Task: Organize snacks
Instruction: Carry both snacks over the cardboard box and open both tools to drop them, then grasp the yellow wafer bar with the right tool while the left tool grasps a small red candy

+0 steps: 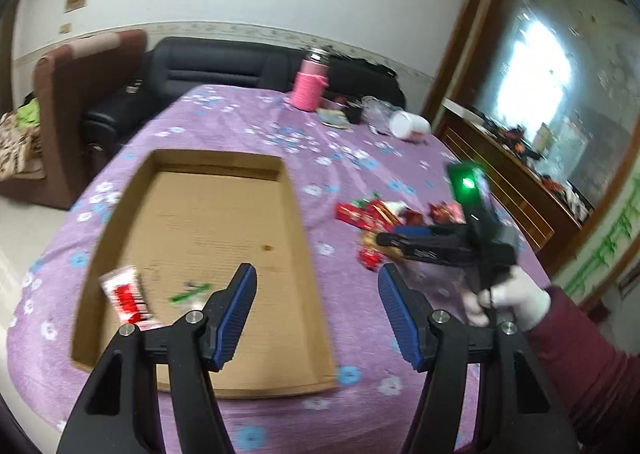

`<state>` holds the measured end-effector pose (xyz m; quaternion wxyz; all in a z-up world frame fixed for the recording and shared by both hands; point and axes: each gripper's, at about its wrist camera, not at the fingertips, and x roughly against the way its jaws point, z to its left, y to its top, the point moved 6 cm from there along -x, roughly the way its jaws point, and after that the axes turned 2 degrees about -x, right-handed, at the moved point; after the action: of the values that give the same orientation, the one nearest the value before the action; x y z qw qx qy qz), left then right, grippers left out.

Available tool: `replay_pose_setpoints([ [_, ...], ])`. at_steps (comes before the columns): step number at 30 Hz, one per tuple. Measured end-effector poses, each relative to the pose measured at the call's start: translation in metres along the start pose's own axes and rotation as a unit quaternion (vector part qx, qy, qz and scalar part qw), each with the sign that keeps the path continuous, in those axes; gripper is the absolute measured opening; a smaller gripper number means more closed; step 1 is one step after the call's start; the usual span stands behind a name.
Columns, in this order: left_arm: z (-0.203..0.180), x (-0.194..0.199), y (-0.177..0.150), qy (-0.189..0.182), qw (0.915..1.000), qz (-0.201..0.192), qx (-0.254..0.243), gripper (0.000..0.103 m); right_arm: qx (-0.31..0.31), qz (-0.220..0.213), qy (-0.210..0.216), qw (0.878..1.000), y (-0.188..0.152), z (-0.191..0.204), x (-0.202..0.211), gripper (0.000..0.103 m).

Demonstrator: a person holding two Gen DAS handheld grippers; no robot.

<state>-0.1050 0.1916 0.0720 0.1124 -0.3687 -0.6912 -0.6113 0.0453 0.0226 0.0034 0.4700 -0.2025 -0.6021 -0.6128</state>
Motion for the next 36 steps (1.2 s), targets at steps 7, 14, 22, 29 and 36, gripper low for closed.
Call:
replay_pose_setpoints([
  [7, -0.035, -0.022, -0.006, -0.021, 0.999, 0.027, -0.03, 0.063, 0.029, 0.009, 0.007, 1.0, -0.007, 0.008, -0.003, 0.051],
  [14, -0.056, -0.053, -0.012, -0.026, 0.9963, 0.063, -0.052, 0.063, 0.027, 0.001, -0.021, 0.999, -0.014, 0.002, 0.003, 0.036],
  [22, -0.084, -0.099, -0.011, -0.032, 0.9922, 0.089, -0.081, 0.062, -0.034, -0.013, -0.02, 0.999, -0.043, -0.036, 0.033, 0.036],
  [29, -0.088, -0.155, 0.0, 0.009, 0.9885, 0.11, -0.104, 0.062, -0.07, -0.027, 0.013, 0.997, -0.049, -0.051, 0.041, 0.036],
  [36, -0.079, -0.184, -0.007, 0.042, 0.9834, 0.14, -0.108, 0.036, -0.071, -0.027, 0.03, 0.997, -0.05, -0.05, 0.041, 0.036],
])
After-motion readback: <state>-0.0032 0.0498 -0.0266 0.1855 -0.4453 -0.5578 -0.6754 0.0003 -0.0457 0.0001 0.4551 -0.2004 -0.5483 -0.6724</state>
